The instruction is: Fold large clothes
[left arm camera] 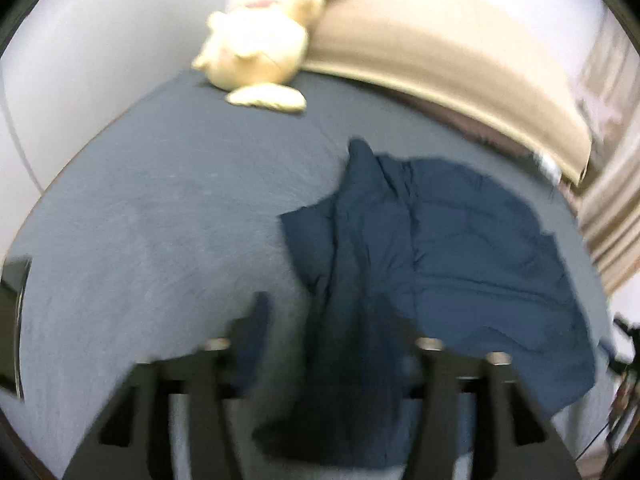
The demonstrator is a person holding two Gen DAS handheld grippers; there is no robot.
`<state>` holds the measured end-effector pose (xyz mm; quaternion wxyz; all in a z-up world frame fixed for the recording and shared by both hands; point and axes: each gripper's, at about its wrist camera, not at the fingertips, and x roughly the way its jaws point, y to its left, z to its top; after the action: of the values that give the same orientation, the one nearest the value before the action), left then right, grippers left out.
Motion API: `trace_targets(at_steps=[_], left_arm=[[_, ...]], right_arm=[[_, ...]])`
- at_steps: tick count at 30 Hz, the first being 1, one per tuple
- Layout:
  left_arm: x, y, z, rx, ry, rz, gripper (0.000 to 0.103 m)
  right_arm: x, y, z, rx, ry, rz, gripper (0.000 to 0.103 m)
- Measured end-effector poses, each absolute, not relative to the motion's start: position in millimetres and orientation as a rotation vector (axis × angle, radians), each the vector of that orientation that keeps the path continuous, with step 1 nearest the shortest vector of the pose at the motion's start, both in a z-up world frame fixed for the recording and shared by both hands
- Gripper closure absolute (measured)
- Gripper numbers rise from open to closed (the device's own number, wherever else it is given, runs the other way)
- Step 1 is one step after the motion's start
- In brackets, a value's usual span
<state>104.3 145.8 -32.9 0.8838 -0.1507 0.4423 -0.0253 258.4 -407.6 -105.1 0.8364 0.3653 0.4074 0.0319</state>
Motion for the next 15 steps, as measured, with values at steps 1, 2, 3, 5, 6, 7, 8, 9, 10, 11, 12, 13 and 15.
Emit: trace_targets(at_steps=[1,2,3,5,6,7,8,9,10,11,12,13,15], left_arm=[[89.3,152.5,-31.3,-0.356,0.899,-0.047,0.032],[75.3,156.9,-33.4,-0.403,0.894,-0.045,0.032],[62.1,160.6,-37.8,-0.454,0.903,-0.054,0.031],[46.0,162.4,-53.3,-0.559,0.934,-0.062,0.031],[39.3,160.1,-61.1,-0.601,0.948,-0.059,0.031],[36.9,158.7,-69.3,-0.626,0.962,-0.055,0.031],[35.9,155.1,-72.0,-0.636,0.972,-0.048,0.031],[35.1,153.3,-80.9,-0.658,0.990,-0.029,0.031],[36.5,153.2,-86.6,-0.686,0.998,-0.024,0.031],[35.0,153.4,-88.8,-0.720,0.999,-0.028,0.031],[36.6,150.4,-90.6,-0.749,0.992,-0.031,0.031],[35.7,149.5,-89.6,-0.768,0.984,-0.030,0.031],[42.9,149.8,-87.8,-0.795,0.968,-0.047,0.033]], right_arm=[[242.8,-410.4,-105.8,0.828,0.843,0.061,0.016],[224.3,-411.5,-109.5,0.878,0.836,0.069,0.016],[212.3,-415.0,-113.4,0.915,0.833,0.080,0.016],[191.6,-404.7,-126.5,0.984,0.840,0.081,0.016],[184.2,-400.8,-133.6,1.015,0.850,0.090,0.016],[181.8,-394.1,-140.6,1.043,0.864,0.109,0.016],[183.0,-389.7,-147.7,1.063,0.883,0.118,0.016],[186.5,-383.4,-153.9,1.073,0.898,0.120,0.016],[192.7,-375.3,-157.6,1.080,0.900,0.133,0.016],[194.9,-371.0,-158.6,1.078,0.899,0.145,0.016],[202.7,-364.7,-161.2,1.068,0.900,0.139,0.016],[206.2,-361.2,-165.5,1.078,0.904,0.117,0.016],[213.5,-360.2,-171.2,1.106,0.899,0.121,0.026]])
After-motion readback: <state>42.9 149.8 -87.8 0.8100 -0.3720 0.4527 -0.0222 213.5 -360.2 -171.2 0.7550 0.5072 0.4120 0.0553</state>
